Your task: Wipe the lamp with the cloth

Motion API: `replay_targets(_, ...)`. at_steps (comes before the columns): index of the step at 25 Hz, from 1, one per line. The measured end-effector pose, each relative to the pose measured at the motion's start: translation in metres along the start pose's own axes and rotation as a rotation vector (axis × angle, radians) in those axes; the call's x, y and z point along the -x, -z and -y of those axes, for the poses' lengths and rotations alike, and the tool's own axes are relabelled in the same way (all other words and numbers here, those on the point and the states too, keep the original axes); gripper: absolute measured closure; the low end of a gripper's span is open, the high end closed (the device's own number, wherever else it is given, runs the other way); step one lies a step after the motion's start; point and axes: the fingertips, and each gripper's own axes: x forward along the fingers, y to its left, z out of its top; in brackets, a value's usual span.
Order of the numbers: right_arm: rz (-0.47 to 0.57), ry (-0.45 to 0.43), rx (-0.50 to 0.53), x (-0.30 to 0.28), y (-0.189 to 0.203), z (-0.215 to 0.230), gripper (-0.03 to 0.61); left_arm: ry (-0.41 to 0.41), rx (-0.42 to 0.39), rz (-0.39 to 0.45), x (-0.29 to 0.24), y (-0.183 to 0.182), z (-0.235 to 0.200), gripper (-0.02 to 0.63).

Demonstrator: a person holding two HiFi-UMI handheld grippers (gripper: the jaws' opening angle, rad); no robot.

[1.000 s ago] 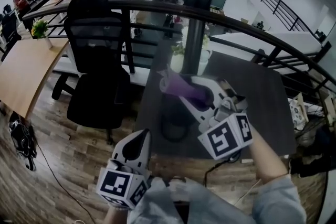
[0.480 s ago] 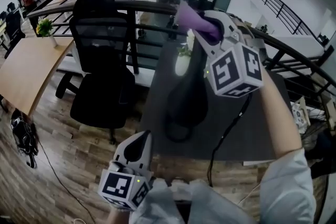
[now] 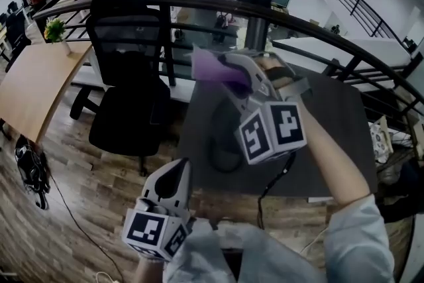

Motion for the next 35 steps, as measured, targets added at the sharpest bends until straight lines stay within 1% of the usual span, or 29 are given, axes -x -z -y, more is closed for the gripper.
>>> replay_targets(2, 0.035, -0.036, -0.018, 0.005, -0.008, -0.024, 0.456, 0.003, -0.002, 0.010, -0.002, -0.001, 0.000, 0.602)
replay_targets(5, 0.077, -0.075, -0.030, 0.015, -0.015, -0.058, 0.456, 0.012, -0.005, -0.002, -0.004, 0.002, 0.000, 0.603)
replay_targets(8, 0.110, -0.102, -0.025, 0.025, -0.020, -0.086, 0.456, 0.013, 0.007, -0.002, -0.007, 0.002, 0.001, 0.602)
replay_targets(13, 0.152, -0.154, -0.048, 0.045, -0.019, -0.125, 0.456, 0.016, 0.004, -0.009, -0.011, 0.003, 0.004, 0.601)
replay_targets(16, 0.155, -0.185, -0.056, 0.056, -0.014, -0.145, 0.456, 0.021, 0.011, -0.011, -0.014, 0.003, 0.006, 0.602)
replay_targets(21, 0.138, -0.247, -0.131, 0.075, -0.002, -0.174, 0.457, 0.043, -0.003, -0.022, -0.019, 0.005, 0.013, 0.603)
replay_targets(25, 0.112, -0.271, -0.200, 0.091, 0.013, -0.188, 0.456, 0.055, -0.021, -0.024, -0.024, 0.005, 0.019, 0.601)
replay_targets(26, 0.102, -0.276, -0.236, 0.097, 0.018, -0.189, 0.456, 0.056, -0.023, -0.028, -0.024, 0.005, 0.021, 0.602)
replay_targets(27, 0.096, -0.276, -0.294, 0.103, 0.024, -0.188, 0.456, 0.057, -0.024, -0.032, -0.024, 0.005, 0.022, 0.601)
replay_targets(28, 0.098, -0.262, -0.381, 0.109, 0.031, -0.183, 0.456, 0.058, -0.023, -0.035, -0.024, 0.005, 0.023, 0.601)
replay_targets(29, 0.108, -0.226, -0.499, 0.113, 0.040, -0.175, 0.456, 0.057, -0.023, -0.038, -0.024, 0.005, 0.023, 0.601)
replay_targets(30, 0.121, -0.168, -0.637, 0.117, 0.050, -0.165, 0.456, 0.057, -0.023, -0.041, -0.024, 0.005, 0.024, 0.601)
replay_targets(32, 0.118, -0.016, -0.908, 0.119, 0.078, -0.143, 0.456, 0.057, -0.025, -0.042, -0.025, 0.005, 0.025, 0.601)
replay_targets(33, 0.105, 0.064, -1.009, 0.118, 0.093, -0.134, 0.456, 0.057, -0.028, -0.042, -0.025, 0.004, 0.026, 0.602)
replay_targets(34, 0.093, 0.139, -1.081, 0.116, 0.107, -0.126, 0.456, 0.057, -0.031, -0.042, -0.025, 0.004, 0.027, 0.602)
replay_targets(35, 0.083, 0.204, -1.133, 0.113, 0.118, -0.120, 0.456, 0.057, -0.033, -0.043, -0.026, 0.004, 0.027, 0.602)
